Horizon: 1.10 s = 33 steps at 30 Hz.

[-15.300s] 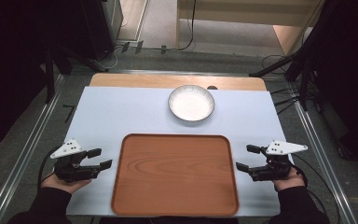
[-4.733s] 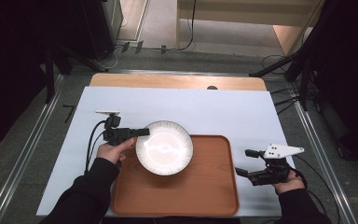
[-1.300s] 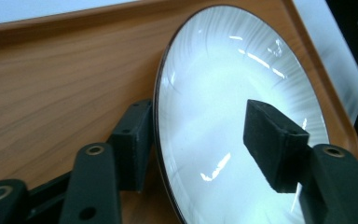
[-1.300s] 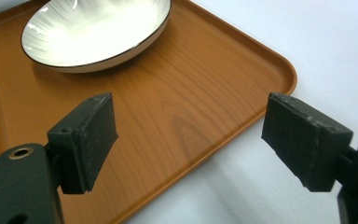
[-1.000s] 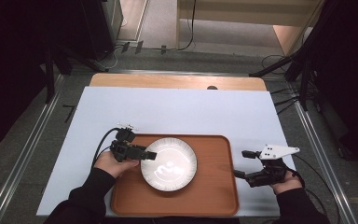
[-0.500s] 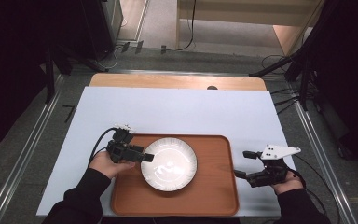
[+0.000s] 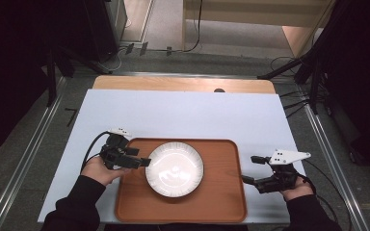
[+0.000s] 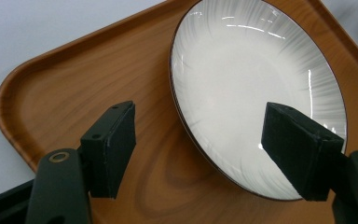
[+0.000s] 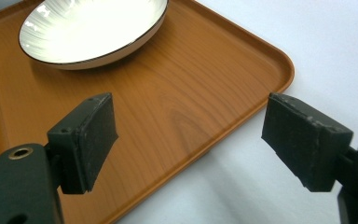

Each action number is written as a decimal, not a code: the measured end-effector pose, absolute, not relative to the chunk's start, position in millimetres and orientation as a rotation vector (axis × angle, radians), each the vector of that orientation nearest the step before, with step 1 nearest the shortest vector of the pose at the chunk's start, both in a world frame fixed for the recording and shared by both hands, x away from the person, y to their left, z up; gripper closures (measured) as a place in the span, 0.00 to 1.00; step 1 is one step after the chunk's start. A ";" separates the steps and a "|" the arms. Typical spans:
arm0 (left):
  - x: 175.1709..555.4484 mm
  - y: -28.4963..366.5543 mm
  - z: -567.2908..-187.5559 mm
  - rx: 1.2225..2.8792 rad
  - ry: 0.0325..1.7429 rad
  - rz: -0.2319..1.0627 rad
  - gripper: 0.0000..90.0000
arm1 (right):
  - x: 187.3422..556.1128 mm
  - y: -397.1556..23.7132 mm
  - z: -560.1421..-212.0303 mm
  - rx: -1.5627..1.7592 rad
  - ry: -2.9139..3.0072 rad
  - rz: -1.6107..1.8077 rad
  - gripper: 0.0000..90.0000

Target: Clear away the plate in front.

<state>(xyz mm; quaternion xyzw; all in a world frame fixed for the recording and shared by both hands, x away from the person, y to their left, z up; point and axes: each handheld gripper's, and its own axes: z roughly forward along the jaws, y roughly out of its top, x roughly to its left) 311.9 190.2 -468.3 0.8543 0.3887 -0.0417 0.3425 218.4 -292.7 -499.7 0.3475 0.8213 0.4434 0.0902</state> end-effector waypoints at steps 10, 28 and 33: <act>308.9 208.9 -464.2 2.199 1.015 -0.060 0.29 | 217.7 -293.6 -499.9 1.045 2.442 1.311 0.21; 301.5 242.6 -463.2 2.182 1.026 0.027 0.28 | 217.5 -293.4 -500.3 1.057 2.448 1.306 0.21; 299.5 249.4 -465.1 2.184 1.023 0.041 0.28 | 217.5 -293.4 -500.5 1.056 2.451 1.304 0.21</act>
